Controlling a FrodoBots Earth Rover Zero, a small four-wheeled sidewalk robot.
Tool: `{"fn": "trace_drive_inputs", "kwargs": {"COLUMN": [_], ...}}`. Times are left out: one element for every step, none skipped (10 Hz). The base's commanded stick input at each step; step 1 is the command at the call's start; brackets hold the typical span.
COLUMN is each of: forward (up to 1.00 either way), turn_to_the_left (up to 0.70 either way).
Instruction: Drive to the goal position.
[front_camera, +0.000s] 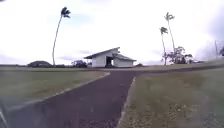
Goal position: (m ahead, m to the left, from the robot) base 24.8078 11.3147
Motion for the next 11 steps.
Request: {"fn": "trace_drive_inputs", "kwargs": {"forward": [0.85, 0.85, 0.85, 0.85, 0.85, 0.85, 0.85, 0.85, 0.85, 0.85, 0.85], "turn_to_the_left": [0.21, 0.00, 0.00, 0.00, 0.00, 0.00, 0.00, -0.09, -0.29, -0.34, -0.34]}}
